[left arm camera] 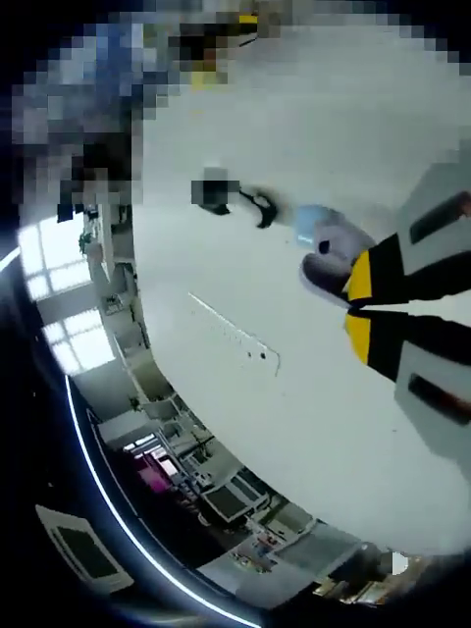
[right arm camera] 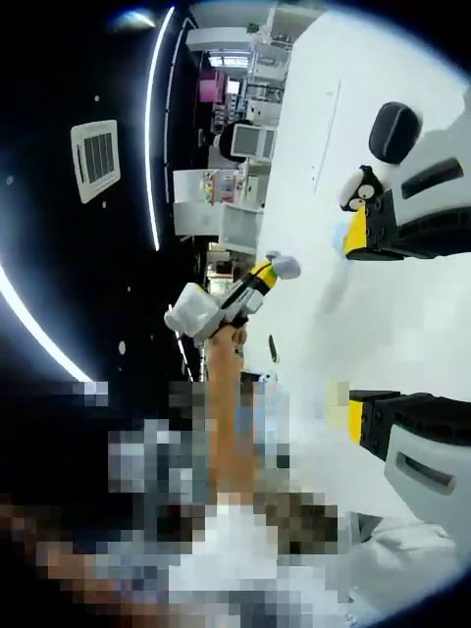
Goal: Pick up the earbuds from the table and place the earbuds into the earbud case
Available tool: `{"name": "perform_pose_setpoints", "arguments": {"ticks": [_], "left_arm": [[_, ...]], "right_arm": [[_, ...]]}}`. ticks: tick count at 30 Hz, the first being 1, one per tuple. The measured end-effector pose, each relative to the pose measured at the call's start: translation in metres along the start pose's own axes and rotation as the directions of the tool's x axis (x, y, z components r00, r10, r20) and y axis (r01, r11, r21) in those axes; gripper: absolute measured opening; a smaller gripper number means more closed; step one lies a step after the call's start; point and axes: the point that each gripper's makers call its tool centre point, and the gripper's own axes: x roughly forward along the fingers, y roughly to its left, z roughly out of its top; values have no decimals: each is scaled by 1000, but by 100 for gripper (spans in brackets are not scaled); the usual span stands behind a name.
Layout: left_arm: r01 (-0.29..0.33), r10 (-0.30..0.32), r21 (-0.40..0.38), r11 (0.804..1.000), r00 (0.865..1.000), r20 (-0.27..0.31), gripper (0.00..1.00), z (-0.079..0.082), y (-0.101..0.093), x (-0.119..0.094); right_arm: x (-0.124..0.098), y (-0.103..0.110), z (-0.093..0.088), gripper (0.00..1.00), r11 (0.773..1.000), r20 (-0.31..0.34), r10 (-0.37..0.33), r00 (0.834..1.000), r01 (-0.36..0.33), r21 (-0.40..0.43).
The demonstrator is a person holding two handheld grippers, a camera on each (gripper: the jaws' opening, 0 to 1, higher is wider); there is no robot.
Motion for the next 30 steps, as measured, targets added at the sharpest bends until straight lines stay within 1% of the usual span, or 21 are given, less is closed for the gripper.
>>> {"name": "perform_pose_setpoints", "arguments": {"ticks": [2,4,6,7,9,10,13,16,20,23,25,26,27,28,30], "left_arm": [[19,-19,67,998,1000,0,4,9,-29,-14],[23,-24,121,992,1000,6,4,18,-54,-27],[44,-48,166,985,999,20,4,27,-80,-40],[48,-52,174,984,998,23,4,29,-87,-43],[62,-71,187,980,997,42,4,39,-110,-56],[66,-76,189,980,996,43,4,40,-113,-58],[87,-97,210,974,994,39,4,45,-139,-68],[100,-107,222,970,994,20,4,45,-153,-71],[142,-143,241,960,990,-13,4,39,-174,-71],[150,-147,259,954,989,-29,4,36,-181,-69],[158,-152,267,951,987,-41,4,34,-185,-66],[160,-154,265,951,987,-44,4,33,-187,-64],[159,-150,266,951,987,-54,4,30,-188,-63],[154,-142,271,950,988,-61,4,29,-188,-61],[153,-140,266,952,988,-70,4,27,-189,-60]], "right_arm": [[4,11,-1,52,997,4,48,999,-48,58],[11,16,-1,52,996,4,52,999,-53,66],[15,23,-2,53,995,-13,61,998,-60,77],[16,25,-3,54,995,-17,62,998,-61,78],[17,31,-4,53,995,-27,67,997,-65,79],[18,31,-4,53,995,-29,68,997,-66,80],[20,39,-5,53,994,-41,74,996,-71,82],[18,44,-3,46,995,-41,80,996,-77,70],[17,48,2,38,993,-30,94,995,-91,76],[15,53,-2,34,990,-53,114,992,-110,84],[15,55,-8,28,989,-79,125,989,-117,95],[15,56,-9,23,986,-85,132,988,-122,111],[14,58,-11,20,979,-91,145,985,-129,159],[14,58,-13,19,974,-98,152,983,-132,184],[14,58,-15,18,966,-105,158,982,-131,221]]}}
